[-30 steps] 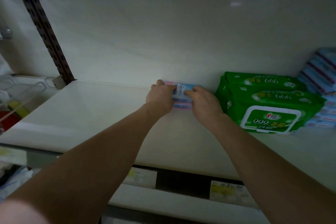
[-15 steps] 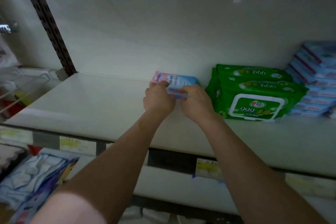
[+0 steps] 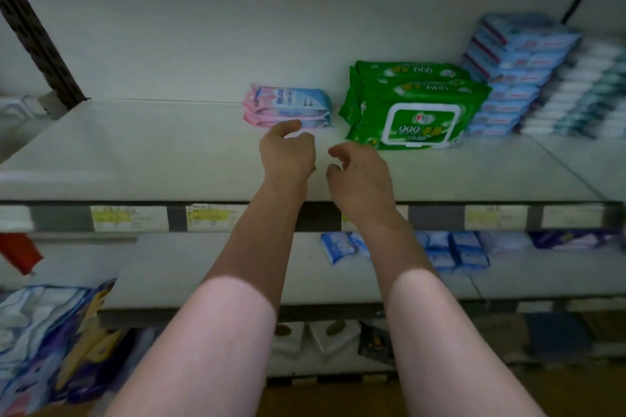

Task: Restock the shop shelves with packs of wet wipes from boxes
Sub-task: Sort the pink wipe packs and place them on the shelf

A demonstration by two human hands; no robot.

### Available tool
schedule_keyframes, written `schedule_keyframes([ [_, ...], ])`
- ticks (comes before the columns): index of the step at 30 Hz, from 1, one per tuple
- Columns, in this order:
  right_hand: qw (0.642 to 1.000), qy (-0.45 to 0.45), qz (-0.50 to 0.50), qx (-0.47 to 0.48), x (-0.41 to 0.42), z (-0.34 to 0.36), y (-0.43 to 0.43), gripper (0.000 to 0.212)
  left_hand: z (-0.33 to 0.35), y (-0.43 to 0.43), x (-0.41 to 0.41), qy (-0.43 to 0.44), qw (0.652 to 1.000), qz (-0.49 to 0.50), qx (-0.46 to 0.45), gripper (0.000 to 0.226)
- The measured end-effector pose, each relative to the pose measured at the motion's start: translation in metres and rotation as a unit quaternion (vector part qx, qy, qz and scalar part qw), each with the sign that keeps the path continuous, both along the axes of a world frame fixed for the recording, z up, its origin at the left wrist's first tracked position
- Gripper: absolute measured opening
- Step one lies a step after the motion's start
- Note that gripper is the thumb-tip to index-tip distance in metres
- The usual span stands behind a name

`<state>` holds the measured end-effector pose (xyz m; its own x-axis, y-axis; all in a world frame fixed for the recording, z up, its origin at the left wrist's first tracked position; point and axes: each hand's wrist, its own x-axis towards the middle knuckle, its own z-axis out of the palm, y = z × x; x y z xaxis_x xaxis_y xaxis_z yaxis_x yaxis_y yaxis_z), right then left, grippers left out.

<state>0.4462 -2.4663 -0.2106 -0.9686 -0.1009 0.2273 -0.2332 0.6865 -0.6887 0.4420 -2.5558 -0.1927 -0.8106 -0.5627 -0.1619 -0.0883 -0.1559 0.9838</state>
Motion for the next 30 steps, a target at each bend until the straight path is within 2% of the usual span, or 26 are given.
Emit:
schedule_keyframes([
  [6,0.992,-0.017,-0.121,-0.026,0.052,-0.008,-0.003,0.032,-0.005,-0.003,0.037,-0.021,0.993,-0.114,0.005,0.029],
  [11,0.968,-0.075,-0.235,-0.041,0.101,-0.019,-0.001,0.028,-0.016,0.002,0.065,-0.022,0.978,-0.209,0.009,0.023],
  [16,0.931,-0.098,-0.347,-0.053,0.165,-0.028,0.017,0.026,-0.045,0.029,0.104,-0.069,0.946,-0.317,-0.025,0.029],
  [20,0.906,-0.103,-0.406,-0.055,0.216,-0.035,0.039,0.027,-0.061,0.063,0.14,-0.12,0.918,-0.376,-0.031,0.02],
  [23,0.882,-0.119,-0.451,-0.075,0.258,-0.046,0.057,0.027,-0.068,0.089,0.178,-0.129,0.894,-0.429,-0.018,0.017],
  [30,0.81,-0.125,-0.563,-0.108,0.361,-0.073,0.105,0.021,-0.09,0.152,0.275,-0.133,0.821,-0.549,-0.08,0.017],
])
